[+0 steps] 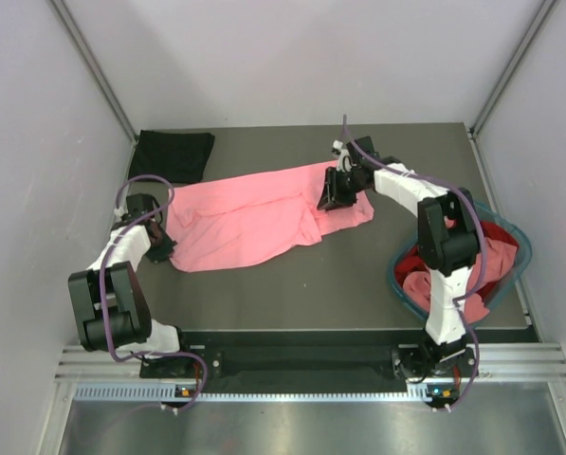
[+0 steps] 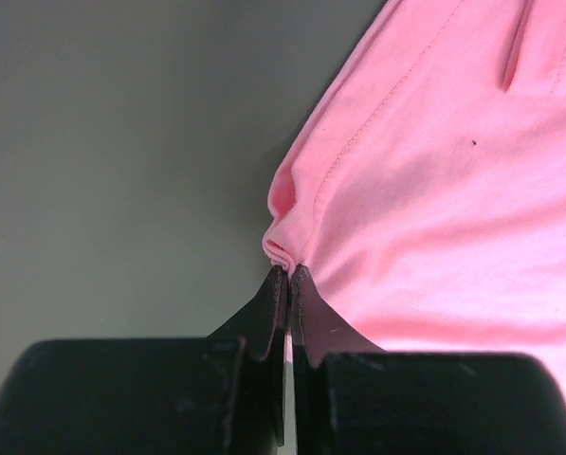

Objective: Fold and stack the t-shirts
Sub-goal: Fold the tshirt

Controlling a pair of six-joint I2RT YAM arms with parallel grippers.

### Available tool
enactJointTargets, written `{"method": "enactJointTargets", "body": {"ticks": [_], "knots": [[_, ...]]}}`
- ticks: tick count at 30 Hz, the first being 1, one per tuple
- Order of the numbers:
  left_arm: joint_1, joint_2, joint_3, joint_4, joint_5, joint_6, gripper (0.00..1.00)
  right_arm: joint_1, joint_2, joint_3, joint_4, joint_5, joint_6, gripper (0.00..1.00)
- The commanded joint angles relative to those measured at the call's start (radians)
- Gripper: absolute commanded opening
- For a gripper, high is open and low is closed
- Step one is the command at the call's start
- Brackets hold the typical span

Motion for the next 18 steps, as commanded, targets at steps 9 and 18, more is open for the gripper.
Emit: {"method": "enactJointTargets", "body": {"ticks": [9,18], "knots": [[0.004,0.0,-0.014,0.031,0.005,-0.003,0.0,0.031,-0.017,0.022,0.008,0.031,-0.035,0.33],[0.004,0.001,-0.008,0.025,0.0,0.003,0.0,0.033,0.024,0.094,-0.026,0.074,-0.044,0.34]]}}
